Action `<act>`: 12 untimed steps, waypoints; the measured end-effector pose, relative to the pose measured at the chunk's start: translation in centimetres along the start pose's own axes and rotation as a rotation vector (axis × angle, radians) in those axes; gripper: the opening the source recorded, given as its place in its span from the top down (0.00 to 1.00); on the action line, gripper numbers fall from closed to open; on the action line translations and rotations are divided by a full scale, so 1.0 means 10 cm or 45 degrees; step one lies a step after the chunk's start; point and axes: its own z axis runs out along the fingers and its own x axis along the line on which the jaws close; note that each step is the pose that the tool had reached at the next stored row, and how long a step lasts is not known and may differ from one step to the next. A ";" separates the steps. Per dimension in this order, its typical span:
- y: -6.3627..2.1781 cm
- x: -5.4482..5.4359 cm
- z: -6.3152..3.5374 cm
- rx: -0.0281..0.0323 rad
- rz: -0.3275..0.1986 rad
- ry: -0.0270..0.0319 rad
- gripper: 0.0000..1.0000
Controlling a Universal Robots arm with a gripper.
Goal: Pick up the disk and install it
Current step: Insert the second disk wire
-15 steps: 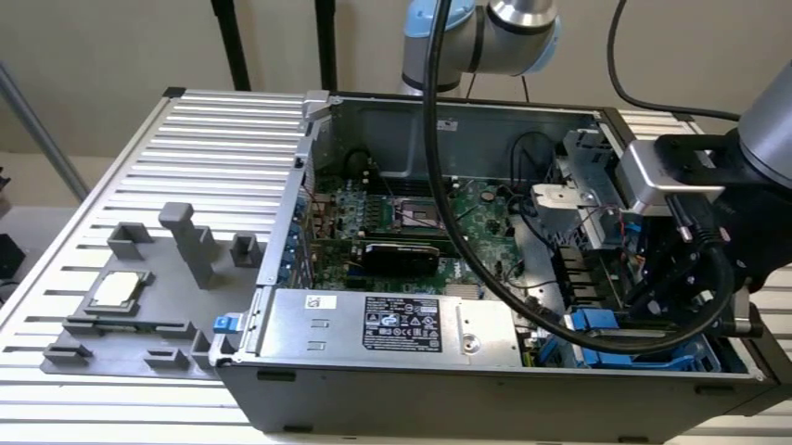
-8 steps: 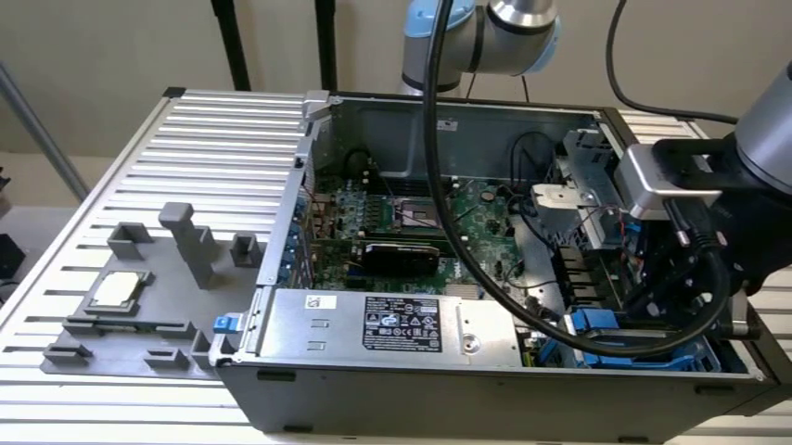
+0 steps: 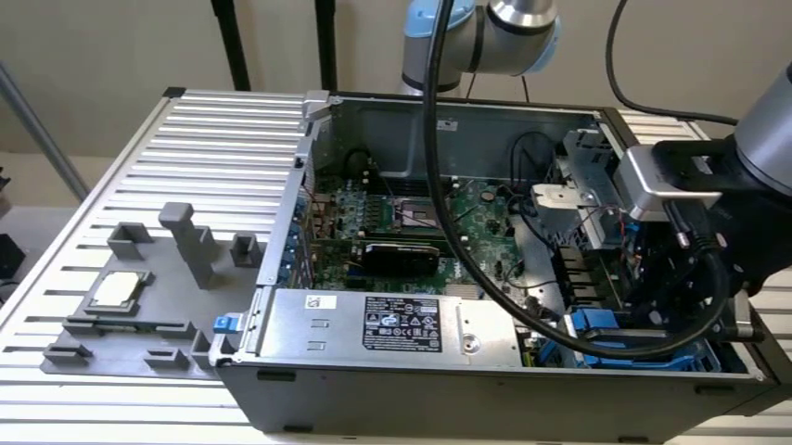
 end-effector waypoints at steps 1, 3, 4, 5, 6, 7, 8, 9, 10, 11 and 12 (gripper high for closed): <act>0.000 0.00 -0.013 0.0001 0.000 -0.0001 0.00; -0.001 0.00 -0.056 0.0000 0.000 -0.0003 0.00; 0.002 -0.01 -0.090 0.0001 0.000 -0.0006 0.00; 0.007 -0.01 -0.120 0.0000 0.000 -0.0014 0.00; 0.013 -0.01 -0.149 0.0000 0.000 -0.0018 0.00; 0.022 -0.01 -0.170 0.0000 0.000 -0.0023 0.00; 0.034 -0.01 -0.182 0.0006 0.000 -0.0028 0.00; 0.044 -0.01 -0.181 0.0013 0.000 -0.0034 0.00; 0.044 -0.01 -0.182 0.0014 0.000 -0.0036 0.00; 0.044 -0.01 -0.182 0.0014 0.000 -0.0036 0.00; 0.044 -0.01 -0.182 0.0014 0.000 -0.0035 0.00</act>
